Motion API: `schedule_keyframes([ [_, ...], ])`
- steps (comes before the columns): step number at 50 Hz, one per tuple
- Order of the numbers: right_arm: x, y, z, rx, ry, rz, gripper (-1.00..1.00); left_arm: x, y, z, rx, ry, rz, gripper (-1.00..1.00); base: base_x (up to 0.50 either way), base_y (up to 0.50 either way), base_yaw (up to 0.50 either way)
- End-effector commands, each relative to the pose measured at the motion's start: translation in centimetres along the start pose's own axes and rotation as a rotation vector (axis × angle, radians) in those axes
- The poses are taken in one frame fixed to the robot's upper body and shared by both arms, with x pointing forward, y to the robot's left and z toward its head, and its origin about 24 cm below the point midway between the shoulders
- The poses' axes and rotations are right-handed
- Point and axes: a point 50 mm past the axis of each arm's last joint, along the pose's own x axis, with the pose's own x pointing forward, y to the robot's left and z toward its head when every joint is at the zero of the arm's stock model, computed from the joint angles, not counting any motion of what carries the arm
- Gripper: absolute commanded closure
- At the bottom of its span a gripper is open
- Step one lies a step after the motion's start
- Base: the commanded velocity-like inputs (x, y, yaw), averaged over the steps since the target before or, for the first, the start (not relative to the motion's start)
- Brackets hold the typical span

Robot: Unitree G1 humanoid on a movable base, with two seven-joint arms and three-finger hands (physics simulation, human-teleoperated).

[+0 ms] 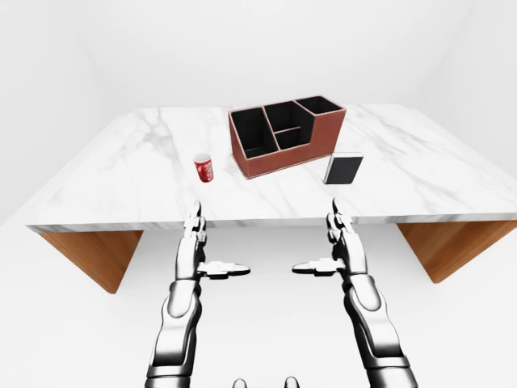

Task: Pick up the book and place it in the left compartment of the caddy.

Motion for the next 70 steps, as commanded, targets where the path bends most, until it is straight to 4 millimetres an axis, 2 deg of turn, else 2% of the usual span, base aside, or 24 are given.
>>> schedule_keyframes([
  [1, -0.1, -0.4, 0.1, -0.006, -0.008, 0.009, -1.0, 0.0, 0.7, 0.3, 0.0, 0.001, 0.001, -1.0, 0.0, 0.0, 0.0],
  [10, 0.1, -0.3, 1.2, -0.024, -0.018, 0.004, -1.0, 0.2, 0.8, 0.8, 0.002, -0.007, 0.007, -1.0, 0.0, 0.0, 0.0],
  [18, 0.3, -0.2, 2.6, -0.028, -0.058, 0.01, -1.0, 0.3, 1.3, 2.6, -0.001, -0.06, 0.025, -1.0, 0.0, 0.0, 0.0],
  [24, 0.4, -0.1, 2.8, -0.042, -0.065, 0.023, -1.0, 0.2, 1.3, 3.1, -0.001, -0.08, 0.026, -1.0, 0.09, 0.0, 0.0],
  [36, 0.2, 0.1, 3.0, -0.055, -0.076, 0.033, -1.0, -0.3, 1.3, 4.0, -0.008, -0.121, 0.018, -1.0, 0.5, 0.0, 0.0],
  [70, -0.4, 0.2, 3.3, -0.063, -0.087, 0.027, -1.0, -0.6, 1.4, 4.0, -0.019, -0.122, 0.017, -1.0, 0.5, 0.0, 0.0],
])
